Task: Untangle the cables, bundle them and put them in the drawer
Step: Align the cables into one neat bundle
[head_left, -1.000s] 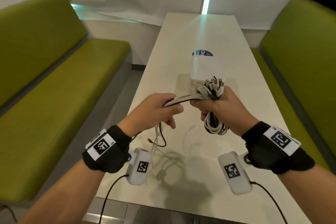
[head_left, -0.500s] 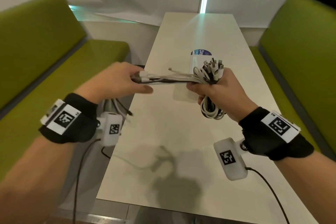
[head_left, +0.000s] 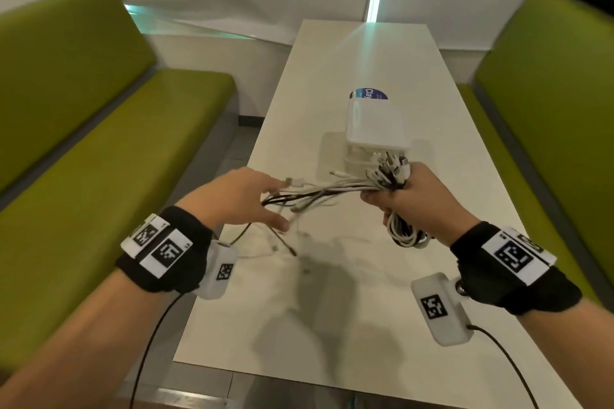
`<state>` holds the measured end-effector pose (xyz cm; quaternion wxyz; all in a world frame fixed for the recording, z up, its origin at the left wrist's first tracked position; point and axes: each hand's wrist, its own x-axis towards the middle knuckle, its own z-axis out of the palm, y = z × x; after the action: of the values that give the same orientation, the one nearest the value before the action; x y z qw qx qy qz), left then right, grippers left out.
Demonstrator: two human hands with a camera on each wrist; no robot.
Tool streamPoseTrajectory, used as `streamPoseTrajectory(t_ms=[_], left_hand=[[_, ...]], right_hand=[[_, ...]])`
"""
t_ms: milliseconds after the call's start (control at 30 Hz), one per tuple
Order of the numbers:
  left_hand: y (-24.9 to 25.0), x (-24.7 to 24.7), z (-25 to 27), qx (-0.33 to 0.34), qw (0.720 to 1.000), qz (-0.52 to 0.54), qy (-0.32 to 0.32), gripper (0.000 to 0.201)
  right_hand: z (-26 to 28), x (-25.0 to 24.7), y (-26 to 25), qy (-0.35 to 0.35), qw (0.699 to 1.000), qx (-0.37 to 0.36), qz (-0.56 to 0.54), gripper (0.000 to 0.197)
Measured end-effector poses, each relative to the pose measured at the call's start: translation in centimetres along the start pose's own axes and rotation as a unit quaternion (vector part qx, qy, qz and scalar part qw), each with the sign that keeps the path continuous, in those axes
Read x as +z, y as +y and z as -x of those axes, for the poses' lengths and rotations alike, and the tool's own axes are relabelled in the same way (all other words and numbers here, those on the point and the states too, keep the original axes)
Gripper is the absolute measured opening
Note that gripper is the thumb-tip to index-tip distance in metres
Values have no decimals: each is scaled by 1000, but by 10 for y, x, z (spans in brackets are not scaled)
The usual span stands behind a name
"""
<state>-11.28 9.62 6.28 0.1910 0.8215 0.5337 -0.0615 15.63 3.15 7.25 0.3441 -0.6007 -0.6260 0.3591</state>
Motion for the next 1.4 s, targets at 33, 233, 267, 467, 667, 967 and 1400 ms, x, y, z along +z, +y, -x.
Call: streamPoseTrajectory(t_ms=[33,233,267,467,667,967,1400], left_hand=[[3,-3,1,5,1000,3,-1,91],[79,4,1,184,970,82,136,101],[92,16,-2,199,969,86,117,98],[104,46,-14,174,936,298,66,24],[100,33,-12,144,907,380,111,38],[128,50,-15,79,800,552,222,37],[149,50,-6,117,769,606,165,76]], right_hand=[[0,-1,3,-5,1000,6,9,18],[3,-7,4,-30,999,16,30,13],[5,-9,2,-38,999,14,16,5],[13,-23,9,-53,996,16,-64,10],[7,-5,21,49,966,33,-251,5],[6,16,7,46,980,-44,-189,28],[6,35,2,156,949,-51,-269,44]])
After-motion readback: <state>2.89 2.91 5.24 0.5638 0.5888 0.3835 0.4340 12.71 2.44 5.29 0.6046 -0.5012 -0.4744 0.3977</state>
